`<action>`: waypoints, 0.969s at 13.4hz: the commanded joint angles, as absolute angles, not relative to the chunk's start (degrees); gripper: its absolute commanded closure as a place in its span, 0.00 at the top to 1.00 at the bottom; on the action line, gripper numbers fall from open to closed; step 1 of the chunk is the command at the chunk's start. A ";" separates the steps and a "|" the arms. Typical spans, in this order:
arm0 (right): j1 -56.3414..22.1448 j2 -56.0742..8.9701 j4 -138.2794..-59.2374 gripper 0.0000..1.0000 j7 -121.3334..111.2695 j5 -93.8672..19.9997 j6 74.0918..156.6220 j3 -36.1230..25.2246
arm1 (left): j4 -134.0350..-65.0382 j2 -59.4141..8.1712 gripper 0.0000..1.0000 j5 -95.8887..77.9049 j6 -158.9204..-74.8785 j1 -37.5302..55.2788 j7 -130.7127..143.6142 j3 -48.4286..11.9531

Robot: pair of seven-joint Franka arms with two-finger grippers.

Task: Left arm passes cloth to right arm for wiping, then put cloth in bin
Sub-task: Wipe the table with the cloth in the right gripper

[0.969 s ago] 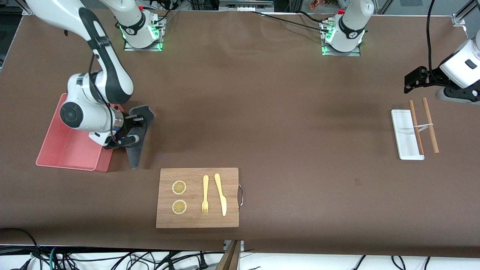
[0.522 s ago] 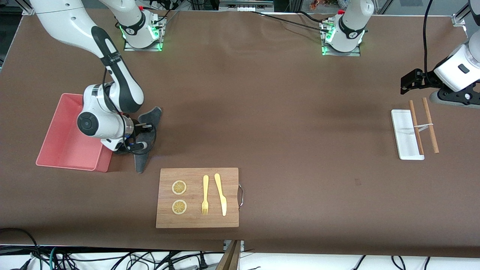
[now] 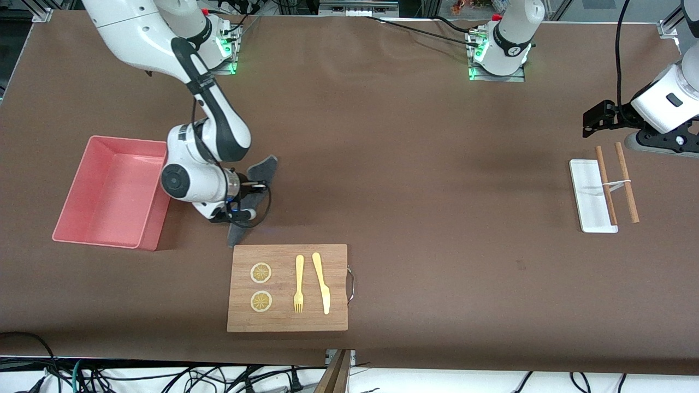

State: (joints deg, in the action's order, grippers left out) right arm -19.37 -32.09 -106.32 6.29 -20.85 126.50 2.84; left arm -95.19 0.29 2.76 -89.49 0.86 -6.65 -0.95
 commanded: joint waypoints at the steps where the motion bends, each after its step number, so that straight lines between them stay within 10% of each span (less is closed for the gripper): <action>1: -24.59 -35.23 -100.74 0.00 13.86 -23.72 126.39 2.46 | -94.31 -0.09 1.00 2.11 -89.82 1.32 -7.29 -0.97; 13: -23.14 -36.83 -96.31 0.00 12.26 -26.10 119.01 2.90 | -94.31 -0.09 1.00 2.11 -89.03 1.14 -7.47 -0.97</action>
